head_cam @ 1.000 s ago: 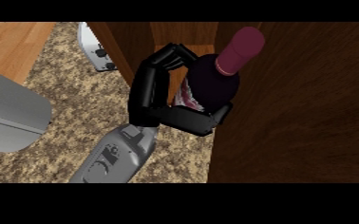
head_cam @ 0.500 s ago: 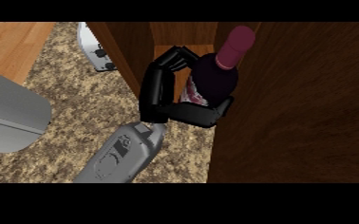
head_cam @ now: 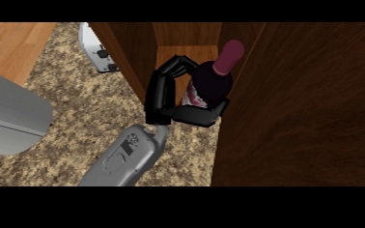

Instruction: Pick up the wine, place it into the cabinet and close the cabinet

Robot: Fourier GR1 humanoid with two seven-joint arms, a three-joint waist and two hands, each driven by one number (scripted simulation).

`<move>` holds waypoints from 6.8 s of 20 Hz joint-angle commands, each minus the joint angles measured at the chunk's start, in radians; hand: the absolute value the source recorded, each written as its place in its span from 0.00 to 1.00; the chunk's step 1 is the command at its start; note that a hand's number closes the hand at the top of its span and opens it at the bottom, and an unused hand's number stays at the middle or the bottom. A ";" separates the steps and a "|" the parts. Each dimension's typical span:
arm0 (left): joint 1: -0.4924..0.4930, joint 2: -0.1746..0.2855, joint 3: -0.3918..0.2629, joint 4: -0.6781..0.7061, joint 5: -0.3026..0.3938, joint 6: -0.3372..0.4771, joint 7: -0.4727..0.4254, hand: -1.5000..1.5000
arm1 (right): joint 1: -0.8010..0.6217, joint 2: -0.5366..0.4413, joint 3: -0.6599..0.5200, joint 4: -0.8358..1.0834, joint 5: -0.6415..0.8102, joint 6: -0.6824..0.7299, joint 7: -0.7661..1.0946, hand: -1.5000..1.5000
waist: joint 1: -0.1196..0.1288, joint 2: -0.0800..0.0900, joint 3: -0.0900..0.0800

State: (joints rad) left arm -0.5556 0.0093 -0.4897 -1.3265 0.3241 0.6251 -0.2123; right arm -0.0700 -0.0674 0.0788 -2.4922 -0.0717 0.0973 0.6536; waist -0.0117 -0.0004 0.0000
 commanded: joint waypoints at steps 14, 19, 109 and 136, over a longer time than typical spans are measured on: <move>-0.041 -0.009 0.110 0.278 0.047 -0.042 -0.233 1.00 | 0.038 0.008 0.009 -0.095 -0.044 0.012 0.016 0.00 | -0.001 0.001 0.000; -0.118 -0.009 0.205 0.459 0.076 -0.152 -0.309 1.00 | 0.041 0.027 0.025 -0.040 -0.026 0.009 -0.040 0.00 | -0.006 0.004 0.000; -0.512 0.010 0.553 1.234 0.088 -0.252 -0.629 0.00 | -0.013 0.056 0.049 0.025 -0.030 0.034 -0.051 0.00 | -0.053 0.027 -0.001; -0.435 -0.009 0.466 1.177 0.225 -0.407 -0.701 0.00 | 0.006 0.067 0.114 0.006 -0.021 0.022 -0.046 0.00 | -0.062 0.008 -0.001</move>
State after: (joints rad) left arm -1.0676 -0.0016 -0.0121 -0.1407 0.4927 0.2184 -0.8737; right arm -0.0752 -0.0066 0.1742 -2.4576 -0.0773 0.1187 0.6090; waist -0.0794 0.0130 -0.0011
